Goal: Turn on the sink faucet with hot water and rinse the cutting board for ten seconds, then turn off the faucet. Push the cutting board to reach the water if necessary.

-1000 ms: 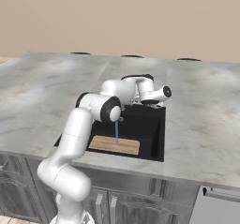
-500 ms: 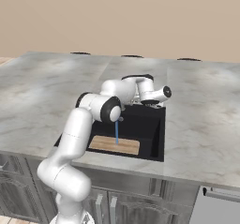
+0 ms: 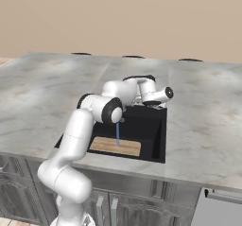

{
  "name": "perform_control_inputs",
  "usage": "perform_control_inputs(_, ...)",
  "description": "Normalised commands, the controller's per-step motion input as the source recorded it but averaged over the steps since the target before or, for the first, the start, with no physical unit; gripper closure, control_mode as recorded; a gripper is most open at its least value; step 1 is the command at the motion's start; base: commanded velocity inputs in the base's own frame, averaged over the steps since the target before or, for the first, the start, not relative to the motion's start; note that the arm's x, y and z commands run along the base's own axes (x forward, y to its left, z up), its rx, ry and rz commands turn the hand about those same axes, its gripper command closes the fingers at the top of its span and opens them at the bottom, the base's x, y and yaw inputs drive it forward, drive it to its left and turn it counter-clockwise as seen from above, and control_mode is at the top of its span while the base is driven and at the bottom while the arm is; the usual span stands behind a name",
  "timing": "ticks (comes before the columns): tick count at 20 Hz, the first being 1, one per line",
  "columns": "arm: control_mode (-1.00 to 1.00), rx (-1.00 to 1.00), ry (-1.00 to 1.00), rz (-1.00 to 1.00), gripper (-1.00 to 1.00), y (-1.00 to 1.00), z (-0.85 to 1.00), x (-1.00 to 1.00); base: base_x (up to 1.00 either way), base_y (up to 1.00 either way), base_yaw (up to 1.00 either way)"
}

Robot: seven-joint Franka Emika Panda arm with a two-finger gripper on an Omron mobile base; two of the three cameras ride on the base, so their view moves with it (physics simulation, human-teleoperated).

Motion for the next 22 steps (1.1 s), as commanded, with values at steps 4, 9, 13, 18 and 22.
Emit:
perform_control_inputs(4, -1.00, 0.00, 0.00, -0.01, -1.00, 0.00, 0.04, 0.01, 0.00, 0.00, 0.00)
perform_control_inputs(9, -1.00, 0.00, 0.00, -0.02, -1.00, 0.00, 0.11, 0.01, 0.00, 0.00, 0.00)
perform_control_inputs(13, -1.00, 0.00, 0.00, 0.00, -1.00, 0.01, 0.03, 0.00, 0.00, 0.00, 0.00)
perform_control_inputs(18, -1.00, 0.00, 0.00, 0.00, -1.00, 0.02, 0.00, 0.07, 0.00, 0.00, 0.00)
perform_control_inputs(22, -1.00, 0.00, 0.00, 0.00, -1.00, 0.00, -0.02, 0.08, 0.00, 0.00, 0.00)
